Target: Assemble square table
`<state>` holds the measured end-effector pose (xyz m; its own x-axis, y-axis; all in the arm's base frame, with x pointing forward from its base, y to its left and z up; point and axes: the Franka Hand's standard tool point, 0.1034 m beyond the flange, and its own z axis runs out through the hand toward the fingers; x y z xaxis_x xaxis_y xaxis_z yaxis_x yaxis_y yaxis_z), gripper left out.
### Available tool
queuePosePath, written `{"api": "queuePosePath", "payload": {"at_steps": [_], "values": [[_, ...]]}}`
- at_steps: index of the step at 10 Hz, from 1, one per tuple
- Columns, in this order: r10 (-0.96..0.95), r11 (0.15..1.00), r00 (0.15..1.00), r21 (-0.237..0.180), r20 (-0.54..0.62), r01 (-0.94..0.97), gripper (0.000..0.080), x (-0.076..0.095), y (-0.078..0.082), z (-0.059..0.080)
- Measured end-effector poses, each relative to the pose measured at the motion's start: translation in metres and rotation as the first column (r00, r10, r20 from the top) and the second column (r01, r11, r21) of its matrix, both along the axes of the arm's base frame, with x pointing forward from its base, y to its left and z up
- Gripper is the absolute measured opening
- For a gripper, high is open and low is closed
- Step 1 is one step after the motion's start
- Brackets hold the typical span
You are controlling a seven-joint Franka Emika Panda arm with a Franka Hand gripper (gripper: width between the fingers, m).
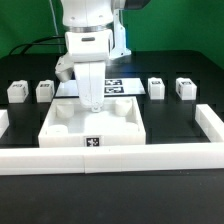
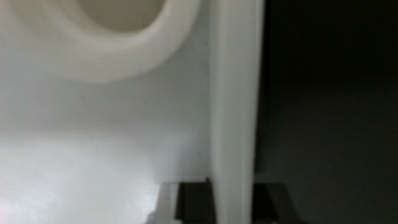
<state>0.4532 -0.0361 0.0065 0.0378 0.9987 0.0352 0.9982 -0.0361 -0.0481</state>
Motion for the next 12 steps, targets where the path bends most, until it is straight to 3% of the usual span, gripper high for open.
{"api": "queuePosePath", "payload": {"at_steps": [1,3,5,7,10,12], "values": [[-0.014,1.000,1.000,0.003,0.003,0.014,0.0049,0.003,0.008,0.001],[-0.024,1.000,1.000,0.019,0.018,0.024,0.0049,0.020,0.044,0.001],[0.007,0.999,1.000,0.034,0.030,-0.008,0.0049,0.038,0.065,0.000],[0.008,0.999,1.000,0.038,-0.003,-0.007,0.0049,0.039,0.074,-0.001],[-0.008,0.999,0.999,0.040,-0.042,0.010,0.0052,0.041,0.102,0.000],[-0.009,0.999,0.999,0.040,-0.042,0.011,0.0052,0.041,0.106,-0.001]]}}
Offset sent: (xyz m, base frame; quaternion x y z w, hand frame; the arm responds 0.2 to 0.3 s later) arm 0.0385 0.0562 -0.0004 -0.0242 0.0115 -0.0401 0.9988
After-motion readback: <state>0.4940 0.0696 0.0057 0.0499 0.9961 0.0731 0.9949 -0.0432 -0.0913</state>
